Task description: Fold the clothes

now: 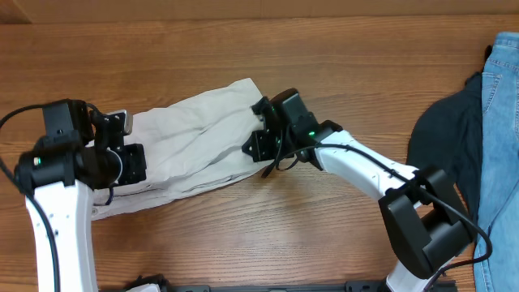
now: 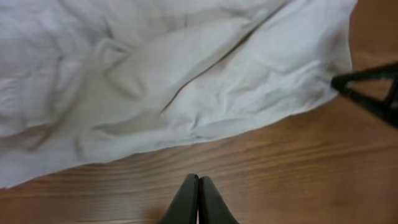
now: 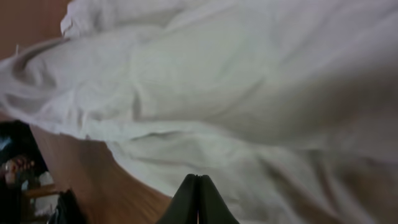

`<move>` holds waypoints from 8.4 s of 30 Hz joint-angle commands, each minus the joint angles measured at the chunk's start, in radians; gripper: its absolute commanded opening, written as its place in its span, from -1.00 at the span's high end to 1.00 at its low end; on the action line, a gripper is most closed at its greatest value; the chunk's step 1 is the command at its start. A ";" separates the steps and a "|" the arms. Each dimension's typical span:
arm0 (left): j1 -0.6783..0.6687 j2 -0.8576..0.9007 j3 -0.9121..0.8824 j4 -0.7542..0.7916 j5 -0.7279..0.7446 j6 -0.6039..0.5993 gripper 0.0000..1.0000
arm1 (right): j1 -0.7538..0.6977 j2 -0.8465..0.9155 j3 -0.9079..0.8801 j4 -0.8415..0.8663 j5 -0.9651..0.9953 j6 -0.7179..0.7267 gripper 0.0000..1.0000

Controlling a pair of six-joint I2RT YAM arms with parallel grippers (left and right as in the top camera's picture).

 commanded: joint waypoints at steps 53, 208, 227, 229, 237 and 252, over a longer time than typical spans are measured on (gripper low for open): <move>-0.319 -0.115 -0.169 -0.008 -0.133 -0.211 0.67 | -0.250 -0.066 0.129 0.110 0.133 -0.056 0.87; -0.058 0.352 -0.362 0.636 -0.130 -0.215 0.92 | 0.123 0.375 0.255 0.151 -0.208 0.115 0.92; 0.028 0.495 -0.476 0.667 -0.333 -0.266 0.92 | -0.451 0.411 0.255 -0.270 -0.107 0.038 0.92; 0.028 0.492 -0.460 0.661 -0.290 -0.246 0.92 | -0.471 0.381 0.256 -0.250 -0.261 -0.073 0.92; 0.027 0.396 -0.290 0.542 -0.187 -0.237 0.92 | -0.315 0.188 0.256 0.274 -0.784 0.021 0.92; 0.028 0.383 -0.288 0.544 -0.329 -0.289 0.85 | 0.132 0.396 0.255 0.552 -0.173 0.405 0.91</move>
